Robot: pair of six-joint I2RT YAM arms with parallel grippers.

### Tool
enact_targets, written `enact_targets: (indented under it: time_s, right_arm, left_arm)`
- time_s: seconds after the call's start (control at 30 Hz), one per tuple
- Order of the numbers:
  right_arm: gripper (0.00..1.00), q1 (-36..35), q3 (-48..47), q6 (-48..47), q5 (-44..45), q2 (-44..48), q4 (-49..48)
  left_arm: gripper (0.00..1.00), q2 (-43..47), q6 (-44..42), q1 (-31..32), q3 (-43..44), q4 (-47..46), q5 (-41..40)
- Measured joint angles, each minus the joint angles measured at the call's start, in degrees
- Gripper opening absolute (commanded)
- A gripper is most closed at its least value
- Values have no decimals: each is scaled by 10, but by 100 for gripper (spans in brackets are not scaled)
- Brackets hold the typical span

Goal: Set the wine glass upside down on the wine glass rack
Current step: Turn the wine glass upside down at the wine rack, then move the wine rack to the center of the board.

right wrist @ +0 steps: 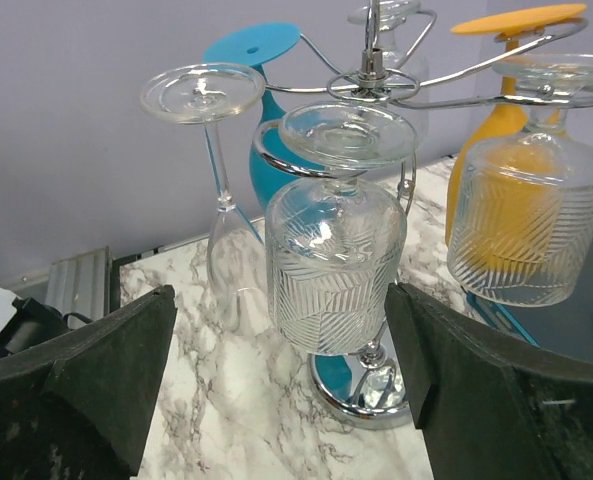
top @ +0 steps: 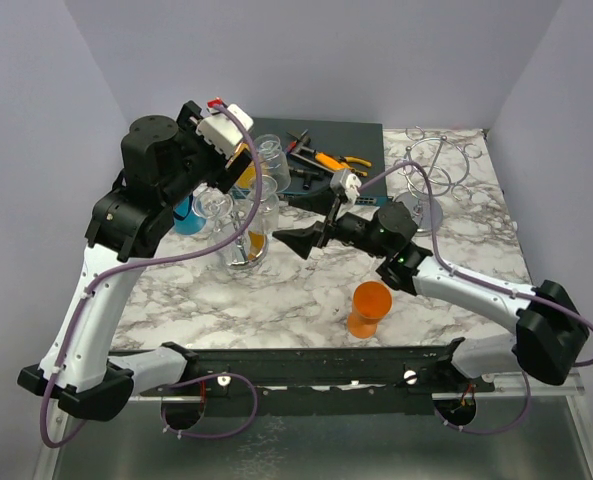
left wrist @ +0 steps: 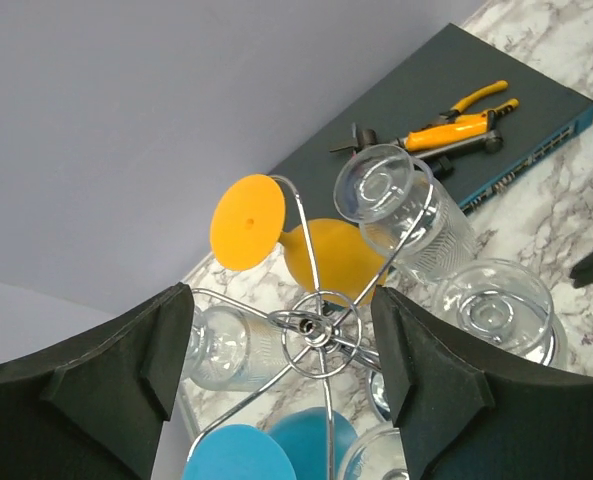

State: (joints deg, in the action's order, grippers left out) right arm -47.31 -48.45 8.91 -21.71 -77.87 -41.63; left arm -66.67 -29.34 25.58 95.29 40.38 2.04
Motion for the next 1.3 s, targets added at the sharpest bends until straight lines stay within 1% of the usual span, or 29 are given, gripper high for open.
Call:
enact_targets:
  time_s: [0.17,0.23,0.37,0.47,0.53,0.6,0.7,0.77,0.83,0.97,1.07,1.2,1.3]
  right_arm:
    - [85,0,-1,0,21,50,68]
    - [83,0,-12,0,32,58,98]
    - [83,0,-68,2,50,58,168]
    - [80,0,-115,1,53,53,206]
    - [77,0,-134,-1,56,52,223]
    - [70,0,-137,-1,63,56,238]
    - [62,0,-120,4,72,60,244]
    - [55,0,-83,14,78,68,244]
    - [50,0,-41,29,85,71,237]
    - [48,-6,23,56,94,49,226]
    - [45,-23,25,66,104,1,215]
    - [44,-41,18,83,124,-66,195]
    - [42,-50,18,110,137,-110,160]
  left_arm:
    - [69,-17,50,0,30,3,-27]
    - [68,-24,75,0,39,12,-32]
    - [67,-42,129,0,52,40,-44]
    - [64,-49,156,0,50,63,-53]
    - [60,-49,161,0,44,67,-56]
    - [57,-49,163,0,41,71,-60]
    - [57,-49,163,0,39,76,-61]
    - [57,-48,162,0,39,76,-61]
    - [57,-46,157,0,39,76,-61]
    - [56,-40,144,0,36,73,-61]
    - [57,-28,136,0,21,73,-62]
    - [60,-23,134,0,5,73,-65]
    - [62,-22,134,0,-7,73,-68]
